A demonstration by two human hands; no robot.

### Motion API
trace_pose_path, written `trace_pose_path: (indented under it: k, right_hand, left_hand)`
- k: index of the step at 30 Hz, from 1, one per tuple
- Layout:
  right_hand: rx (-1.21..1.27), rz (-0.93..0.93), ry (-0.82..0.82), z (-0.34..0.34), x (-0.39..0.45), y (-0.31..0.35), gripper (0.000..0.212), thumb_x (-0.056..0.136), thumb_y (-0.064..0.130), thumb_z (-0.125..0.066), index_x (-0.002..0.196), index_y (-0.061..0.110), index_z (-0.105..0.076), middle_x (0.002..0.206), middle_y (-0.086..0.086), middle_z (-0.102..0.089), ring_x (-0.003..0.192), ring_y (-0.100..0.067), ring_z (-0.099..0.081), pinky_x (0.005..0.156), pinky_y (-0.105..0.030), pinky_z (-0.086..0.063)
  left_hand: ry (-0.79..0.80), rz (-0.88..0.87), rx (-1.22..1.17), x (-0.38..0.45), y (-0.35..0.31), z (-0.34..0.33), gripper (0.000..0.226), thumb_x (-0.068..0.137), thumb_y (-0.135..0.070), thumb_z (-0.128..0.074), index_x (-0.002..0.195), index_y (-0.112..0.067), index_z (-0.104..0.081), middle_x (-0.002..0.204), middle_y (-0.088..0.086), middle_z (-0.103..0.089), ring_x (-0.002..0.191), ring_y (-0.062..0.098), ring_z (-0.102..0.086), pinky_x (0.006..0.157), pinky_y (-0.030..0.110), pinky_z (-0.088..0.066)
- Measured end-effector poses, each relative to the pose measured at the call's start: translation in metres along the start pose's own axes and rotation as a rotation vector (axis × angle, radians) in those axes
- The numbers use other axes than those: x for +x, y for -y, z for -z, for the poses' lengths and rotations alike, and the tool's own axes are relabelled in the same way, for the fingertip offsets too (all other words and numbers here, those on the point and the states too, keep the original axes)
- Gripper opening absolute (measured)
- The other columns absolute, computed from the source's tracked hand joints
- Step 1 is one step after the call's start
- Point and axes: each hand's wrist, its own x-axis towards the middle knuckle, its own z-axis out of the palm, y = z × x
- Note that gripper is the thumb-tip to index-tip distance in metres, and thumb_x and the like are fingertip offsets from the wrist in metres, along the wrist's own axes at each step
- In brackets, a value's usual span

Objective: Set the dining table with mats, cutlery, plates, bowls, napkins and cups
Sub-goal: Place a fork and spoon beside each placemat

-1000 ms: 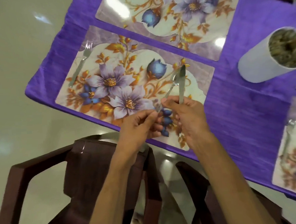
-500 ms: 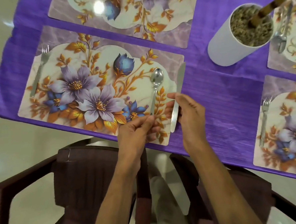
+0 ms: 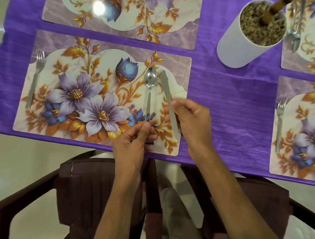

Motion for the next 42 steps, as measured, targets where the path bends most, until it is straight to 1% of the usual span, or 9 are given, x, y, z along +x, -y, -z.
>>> trace_pose_path:
  k: [4, 7, 12, 16, 19, 26, 31, 35, 42]
  right_hand:
    - [-0.557, 0.267, -0.067, -0.005, 0.0, -0.004, 0.02, 0.1, 0.037, -0.067, 0.102, 0.019, -0.078, 0.086, 0.01, -0.076, 0.072, -0.004, -0.071, 0.065, -0.022, -0.059]
    - [-0.703, 0.335, -0.104, -0.004, -0.004, -0.005, 0.022, 0.101, 0.039, -0.064, 0.101, 0.02, -0.076, 0.083, 0.008, -0.074, 0.067, -0.003, -0.067, 0.057, -0.014, -0.049]
    - [-0.065, 0.084, 0.116, 0.009, -0.016, 0.0, 0.019, 0.097, 0.035, -0.071, 0.105, 0.02, -0.079, 0.088, 0.004, -0.078, 0.074, -0.01, -0.073, 0.061, -0.021, -0.054]
    - [0.089, -0.064, 0.109, 0.02, -0.01, -0.002, 0.019, 0.089, 0.025, -0.081, 0.107, 0.02, -0.08, 0.09, -0.003, -0.079, 0.076, -0.02, -0.074, 0.066, -0.032, -0.059]
    - [0.141, -0.104, 0.104, 0.025, -0.004, -0.003, 0.023, 0.086, 0.021, -0.083, 0.108, 0.014, -0.08, 0.086, -0.007, -0.078, 0.07, -0.015, -0.07, 0.063, -0.026, -0.055]
    - [0.026, -0.057, 0.0, 0.028, 0.009, -0.01, 0.019, 0.088, 0.022, -0.082, 0.104, 0.012, -0.08, 0.082, -0.002, -0.079, 0.071, -0.016, -0.076, 0.063, -0.026, -0.06]
    - [-0.147, 0.081, -0.109, 0.02, 0.01, -0.017, 0.017, 0.087, 0.026, -0.083, 0.095, 0.012, -0.079, 0.075, 0.002, -0.077, 0.062, -0.012, -0.075, 0.065, -0.037, -0.065]
    - [-0.245, 0.164, -0.151, 0.018, 0.008, -0.021, 0.019, 0.089, 0.031, -0.082, 0.099, 0.016, -0.077, 0.081, 0.008, -0.076, 0.067, -0.005, -0.074, 0.065, -0.034, -0.065]
    - [-0.285, 0.215, -0.156, 0.016, 0.009, -0.022, 0.018, 0.09, 0.031, -0.081, 0.101, 0.017, -0.078, 0.084, 0.011, -0.076, 0.074, -0.003, -0.074, 0.067, -0.031, -0.064]
  left_hand:
    - [-0.008, -0.014, 0.026, 0.001, 0.002, 0.005, 0.02, 0.1, -0.022, -0.067, 0.11, -0.01, -0.079, 0.093, 0.006, -0.08, 0.078, 0.014, -0.071, 0.06, 0.019, -0.057]
    - [-0.003, -0.021, 0.077, -0.001, 0.005, 0.003, 0.022, 0.099, -0.026, -0.068, 0.113, -0.014, -0.079, 0.095, 0.004, -0.08, 0.08, 0.012, -0.075, 0.058, 0.019, -0.055]
    - [0.082, -0.05, 0.132, -0.006, 0.01, -0.009, 0.02, 0.099, -0.024, -0.069, 0.113, -0.014, -0.08, 0.093, 0.005, -0.081, 0.08, 0.018, -0.078, 0.057, 0.024, -0.057]
    - [0.171, -0.016, 0.132, -0.007, 0.01, -0.015, 0.023, 0.098, -0.027, -0.069, 0.112, -0.012, -0.079, 0.09, 0.007, -0.079, 0.075, 0.015, -0.073, 0.058, 0.025, -0.053]
    - [0.272, 0.018, 0.188, -0.008, 0.007, -0.018, 0.02, 0.096, -0.03, -0.069, 0.106, -0.017, -0.079, 0.089, 0.003, -0.079, 0.071, 0.01, -0.071, 0.053, 0.021, -0.05]
    - [-0.123, -0.306, 0.571, 0.008, 0.008, -0.01, 0.021, 0.086, -0.049, -0.082, 0.097, -0.036, -0.071, 0.085, -0.016, -0.073, 0.082, 0.0, -0.07, 0.072, 0.029, -0.061]
    - [-0.125, -0.408, 0.79, 0.023, 0.005, -0.02, 0.037, 0.088, -0.055, -0.077, 0.119, -0.04, -0.064, 0.097, -0.018, -0.066, 0.085, -0.008, -0.062, 0.072, 0.021, -0.057]
    - [-0.085, -0.458, 0.812, 0.025, 0.006, -0.021, 0.035, 0.092, -0.048, -0.075, 0.125, -0.036, -0.071, 0.105, -0.014, -0.069, 0.086, -0.006, -0.061, 0.077, 0.026, -0.057]
    - [-0.066, -0.476, 0.829, 0.025, 0.007, -0.023, 0.033, 0.095, -0.044, -0.073, 0.126, -0.035, -0.074, 0.105, -0.014, -0.066, 0.08, -0.007, -0.057, 0.073, 0.015, -0.048]
